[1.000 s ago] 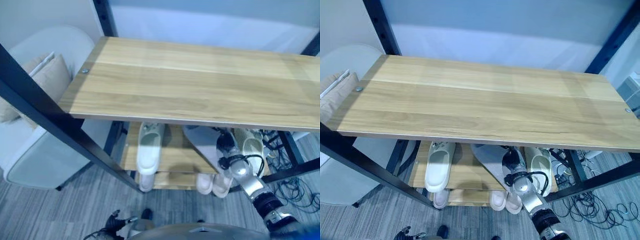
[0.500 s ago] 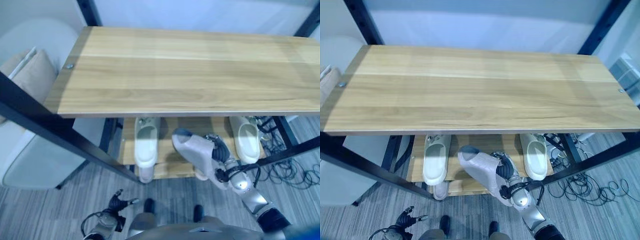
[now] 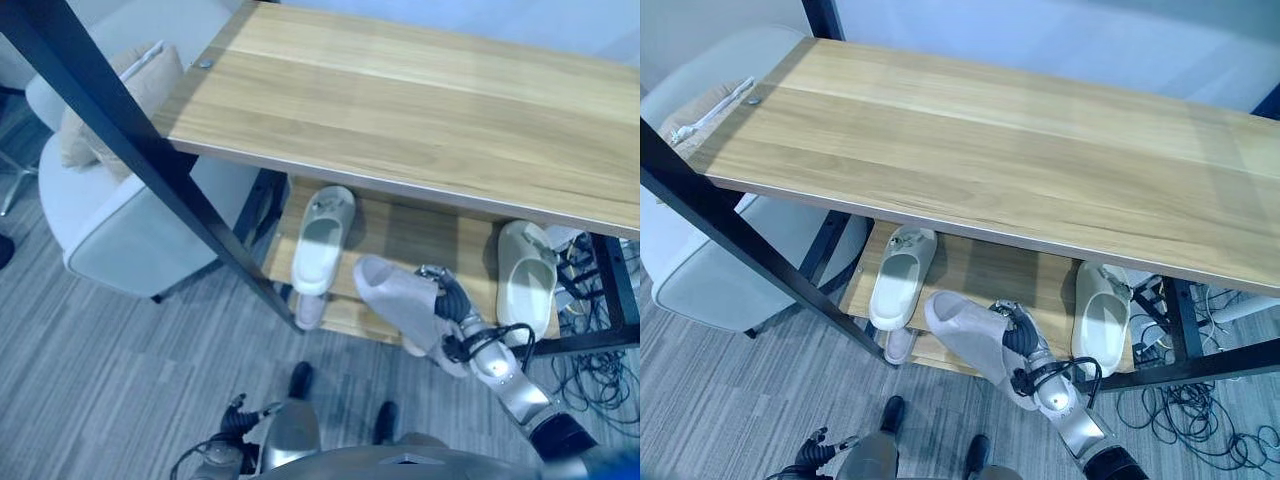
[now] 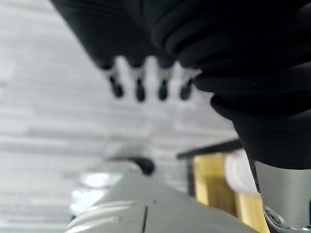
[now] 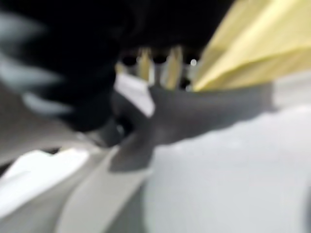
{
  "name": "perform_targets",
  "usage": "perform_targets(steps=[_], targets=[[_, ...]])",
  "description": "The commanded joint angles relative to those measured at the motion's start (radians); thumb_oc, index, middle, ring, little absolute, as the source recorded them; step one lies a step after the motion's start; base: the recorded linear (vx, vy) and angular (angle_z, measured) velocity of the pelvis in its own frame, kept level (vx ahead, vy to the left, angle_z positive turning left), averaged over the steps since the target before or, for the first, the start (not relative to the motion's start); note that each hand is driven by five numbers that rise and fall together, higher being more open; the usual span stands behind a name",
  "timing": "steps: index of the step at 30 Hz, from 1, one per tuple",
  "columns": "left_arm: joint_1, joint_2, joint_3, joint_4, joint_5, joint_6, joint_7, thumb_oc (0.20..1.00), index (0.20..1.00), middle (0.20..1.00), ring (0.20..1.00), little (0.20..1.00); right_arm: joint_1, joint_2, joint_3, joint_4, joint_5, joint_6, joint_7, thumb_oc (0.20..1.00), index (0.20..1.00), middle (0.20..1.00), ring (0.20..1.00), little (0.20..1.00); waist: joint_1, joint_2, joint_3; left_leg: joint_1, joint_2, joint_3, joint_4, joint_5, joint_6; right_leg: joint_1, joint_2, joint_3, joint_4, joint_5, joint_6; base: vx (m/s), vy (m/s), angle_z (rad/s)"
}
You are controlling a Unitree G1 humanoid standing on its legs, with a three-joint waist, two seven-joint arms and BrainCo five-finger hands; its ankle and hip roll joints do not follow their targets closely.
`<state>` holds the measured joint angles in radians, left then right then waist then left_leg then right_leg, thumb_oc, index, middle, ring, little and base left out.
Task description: Arrange the slippers neatly on the shoe rack.
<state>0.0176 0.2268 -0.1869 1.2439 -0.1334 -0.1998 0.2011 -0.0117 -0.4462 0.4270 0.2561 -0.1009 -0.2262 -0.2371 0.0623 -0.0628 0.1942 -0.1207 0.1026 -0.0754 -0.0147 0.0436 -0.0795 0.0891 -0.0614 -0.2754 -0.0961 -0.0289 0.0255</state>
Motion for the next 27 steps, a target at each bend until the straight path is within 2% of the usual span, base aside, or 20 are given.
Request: perform_targets(steps=[1, 5, 9, 13, 16, 20, 23, 25, 27], targets=[[-0.036, -0.017, -0.021, 0.093, 0.047, 0.001, -0.003, 1.000, 1.000, 1.000, 1.000, 1.000, 0.032, 0.000, -0.019, -0.055, 0.043, -0.064, 0.015, 0.200, 0.200, 0.200, 0.200, 0.200, -0.034, -0.024, -0.083, 0.056, 0.063, 0.084, 0.096, -0.040, 0.000, -0.068, -0.056, 0.016, 0.180, -0.066, 0.046, 0.02, 0.196, 0.13], [-0.041, -0.019, -0.031, 0.088, 0.059, 0.007, -0.005, 1.000, 1.000, 1.000, 1.000, 1.000, 0.036, 0.012, -0.016, -0.015, 0.037, -0.042, 0.019, 0.200, 0.200, 0.200, 0.200, 0.200, -0.038, -0.018, -0.098, 0.084, 0.034, 0.098, 0.071, -0.066, 0.006, -0.055, -0.074, 0.023, 0.183, -0.053, 0.063, 0.03, 0.182, 0.25], [-0.053, -0.007, -0.046, 0.072, 0.069, 0.003, -0.012, 1.000, 1.000, 1.000, 1.000, 1.000, 0.001, 0.042, 0.005, 0.007, 0.016, -0.029, 0.023, 0.200, 0.200, 0.200, 0.200, 0.200, -0.030, -0.008, -0.129, 0.134, -0.016, 0.111, 0.037, -0.098, 0.035, -0.045, -0.117, 0.045, 0.196, -0.033, 0.093, 0.00, 0.200, 0.07], [-0.052, 0.001, -0.025, 0.093, 0.063, 0.009, -0.011, 1.000, 1.000, 1.000, 1.000, 1.000, -0.025, 0.059, 0.024, 0.000, 0.006, -0.030, 0.023, 0.200, 0.200, 0.200, 0.200, 0.200, -0.029, 0.000, -0.138, 0.153, -0.029, 0.125, 0.016, -0.095, 0.041, -0.050, -0.127, 0.065, 0.199, -0.017, 0.108, -0.01, 0.036, -0.06], [-0.043, 0.021, -0.010, 0.099, 0.066, 0.004, -0.011, 1.000, 1.000, 1.000, 1.000, 1.000, -0.023, 0.058, 0.041, -0.024, -0.010, -0.043, 0.031, 0.200, 0.200, 0.200, 0.200, 0.200, -0.033, 0.002, -0.137, 0.142, -0.035, 0.109, 0.042, -0.099, 0.042, -0.044, -0.105, 0.112, 0.209, -0.042, 0.098, -0.02, -0.082, 0.05], [-0.039, 0.032, -0.005, 0.097, 0.065, -0.004, -0.013, 1.000, 1.000, 1.000, 1.000, 1.000, -0.017, 0.053, 0.059, -0.034, 0.001, -0.055, 0.039, 0.200, 0.200, 0.200, 0.200, 0.200, -0.026, -0.004, -0.121, 0.110, -0.018, 0.085, 0.090, -0.085, 0.023, -0.030, -0.083, 0.098, 0.193, -0.066, 0.072, -0.05, -0.142, 0.01], [-0.059, 0.023, -0.019, 0.075, 0.044, -0.014, -0.009, 1.000, 1.000, 1.000, 1.000, 1.000, -0.020, 0.038, 0.065, -0.014, 0.010, -0.055, 0.036, 0.200, 0.200, 0.200, 0.200, 0.200, -0.017, -0.015, -0.093, 0.047, -0.022, 0.042, 0.158, -0.068, 0.001, -0.042, -0.076, 0.084, 0.189, -0.052, 0.061, -0.14, -0.061, 0.25], [-0.076, 0.009, -0.033, 0.062, 0.028, -0.020, -0.004, 1.000, 1.000, 1.000, 1.000, 1.000, -0.035, 0.027, 0.071, 0.000, 0.014, -0.056, 0.033, 0.200, 0.200, 0.200, 0.200, 0.200, -0.018, -0.029, -0.085, 0.039, -0.038, 0.009, 0.211, -0.092, -0.008, -0.061, -0.086, 0.082, 0.175, -0.025, 0.061, -0.19, 0.029, 0.27], [-0.079, -0.001, -0.042, 0.050, 0.030, -0.023, -0.003, 1.000, 1.000, 1.000, 1.000, 1.000, -0.039, 0.015, 0.073, -0.004, 0.015, -0.059, 0.038, 0.200, 0.200, 0.200, 0.200, 0.200, -0.025, -0.032, -0.092, 0.068, -0.028, -0.008, 0.236, -0.116, -0.008, -0.073, -0.088, 0.084, 0.165, -0.012, 0.061, -0.12, 0.113, 0.04]])
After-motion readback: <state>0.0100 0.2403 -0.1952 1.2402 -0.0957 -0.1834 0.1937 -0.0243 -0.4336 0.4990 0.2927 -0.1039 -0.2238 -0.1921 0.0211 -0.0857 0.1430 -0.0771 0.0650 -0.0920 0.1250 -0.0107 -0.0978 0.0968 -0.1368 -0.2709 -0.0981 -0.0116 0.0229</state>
